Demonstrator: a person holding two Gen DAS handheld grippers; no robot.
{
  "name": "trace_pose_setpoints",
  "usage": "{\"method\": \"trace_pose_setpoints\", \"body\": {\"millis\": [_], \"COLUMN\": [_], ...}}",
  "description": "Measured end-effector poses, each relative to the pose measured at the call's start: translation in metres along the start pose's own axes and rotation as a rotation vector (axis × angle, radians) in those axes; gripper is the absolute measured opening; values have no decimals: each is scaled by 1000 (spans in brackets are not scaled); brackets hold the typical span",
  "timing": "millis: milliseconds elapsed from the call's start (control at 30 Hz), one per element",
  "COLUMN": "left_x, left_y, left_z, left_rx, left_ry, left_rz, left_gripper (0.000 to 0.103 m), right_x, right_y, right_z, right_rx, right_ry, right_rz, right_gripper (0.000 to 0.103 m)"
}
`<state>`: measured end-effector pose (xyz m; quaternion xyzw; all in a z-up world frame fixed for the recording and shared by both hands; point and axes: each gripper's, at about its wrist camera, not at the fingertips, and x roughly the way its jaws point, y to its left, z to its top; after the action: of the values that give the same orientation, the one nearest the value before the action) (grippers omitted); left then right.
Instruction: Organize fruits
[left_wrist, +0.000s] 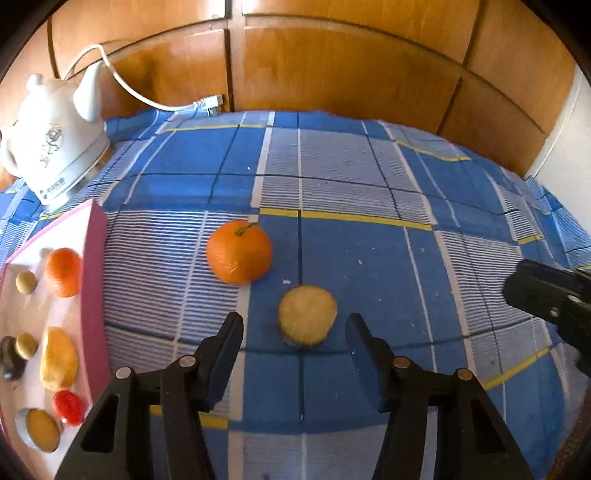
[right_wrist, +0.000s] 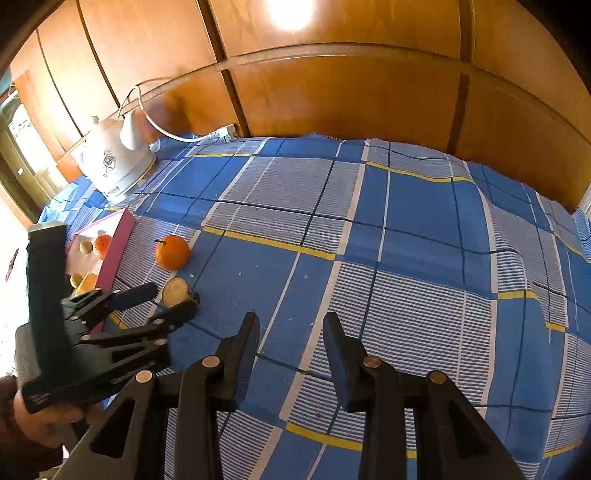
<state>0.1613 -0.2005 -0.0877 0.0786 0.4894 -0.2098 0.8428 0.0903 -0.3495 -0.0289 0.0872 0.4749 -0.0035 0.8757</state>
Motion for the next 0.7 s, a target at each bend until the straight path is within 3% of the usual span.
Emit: {"method": "trace_pose_setpoints", "body": {"millis": [33,67,100,400,600,700], "left_x": [4,8,10,-17,-14,-13], "left_y": [-1,-2,-3,-6,-3,-4], "left_z": [1,2,1,-58,-61,-63], "left_rx": [-4,-1,9,4,9,11], "left_ry": [5,8,-1,-179,-199,-206], "left_rz": [-5,-8,1,82,72,72], "left_gripper": [53,36,33,33,33,33], "right_x": [0,-1,-1,-1,4,10], "right_y": [0,0,0,2,15,21], "right_z": [0,0,0,-2,-8,-12], "right_rx": [1,1,-1,-16,-69,-80], "right_ry": [-2,-3,-5,-12,1,40], "right_rz": [0,-1,-2,-7,27,97], "right_gripper": [36,36,36,36,36,36]}}
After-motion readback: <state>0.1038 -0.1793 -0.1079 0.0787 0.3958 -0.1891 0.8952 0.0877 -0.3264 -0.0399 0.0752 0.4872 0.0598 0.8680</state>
